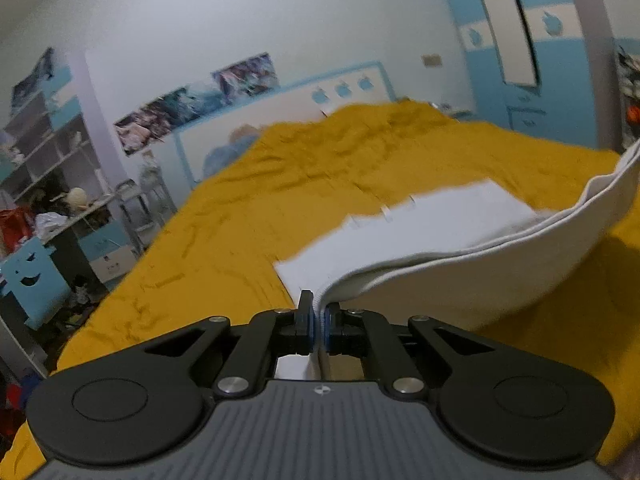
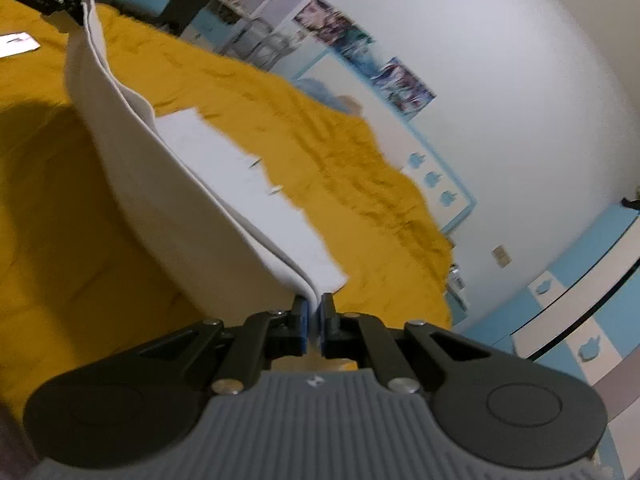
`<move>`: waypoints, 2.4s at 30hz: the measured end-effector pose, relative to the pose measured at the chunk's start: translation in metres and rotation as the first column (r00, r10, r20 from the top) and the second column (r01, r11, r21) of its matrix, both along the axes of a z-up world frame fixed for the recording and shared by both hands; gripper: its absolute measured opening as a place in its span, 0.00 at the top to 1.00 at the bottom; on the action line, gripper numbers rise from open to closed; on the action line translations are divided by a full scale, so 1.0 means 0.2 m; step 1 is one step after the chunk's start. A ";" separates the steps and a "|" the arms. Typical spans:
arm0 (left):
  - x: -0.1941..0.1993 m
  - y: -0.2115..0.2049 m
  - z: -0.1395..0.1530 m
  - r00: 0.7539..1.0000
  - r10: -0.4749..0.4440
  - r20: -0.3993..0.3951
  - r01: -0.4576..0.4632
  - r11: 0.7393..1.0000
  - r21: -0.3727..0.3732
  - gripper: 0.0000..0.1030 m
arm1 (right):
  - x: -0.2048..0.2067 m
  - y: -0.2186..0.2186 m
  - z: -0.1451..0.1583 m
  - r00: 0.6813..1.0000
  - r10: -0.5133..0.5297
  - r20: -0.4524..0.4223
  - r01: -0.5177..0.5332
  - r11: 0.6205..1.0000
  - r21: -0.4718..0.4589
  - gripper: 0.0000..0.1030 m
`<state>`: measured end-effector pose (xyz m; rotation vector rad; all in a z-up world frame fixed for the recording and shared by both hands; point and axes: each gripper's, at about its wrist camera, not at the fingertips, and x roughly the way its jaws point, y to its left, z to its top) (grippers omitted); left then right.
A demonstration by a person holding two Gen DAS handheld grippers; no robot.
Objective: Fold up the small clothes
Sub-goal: 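Lift the hem with both grippers and fold it over toward the collar, then open both grippers and release the folded sweatshirt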
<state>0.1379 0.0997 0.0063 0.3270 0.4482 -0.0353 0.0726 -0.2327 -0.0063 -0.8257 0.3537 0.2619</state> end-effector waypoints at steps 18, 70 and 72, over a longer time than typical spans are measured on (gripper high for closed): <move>0.84 -0.04 0.23 0.990 0.019 0.143 -0.032 0.995 0.096 0.95 | 1.12 0.13 0.41 0.987 -0.077 0.141 0.065 0.994 0.086 1.00; 1.21 0.34 -0.22 0.959 0.061 -0.277 -0.125 0.968 -0.218 0.75 | 1.89 0.06 -0.34 0.851 -0.215 -0.479 0.449 0.772 0.450 0.67; 1.13 0.33 -0.24 0.956 0.057 -0.288 -0.131 0.962 -0.242 0.78 | 1.79 0.08 -0.36 0.850 -0.208 -0.484 0.442 0.781 0.441 0.67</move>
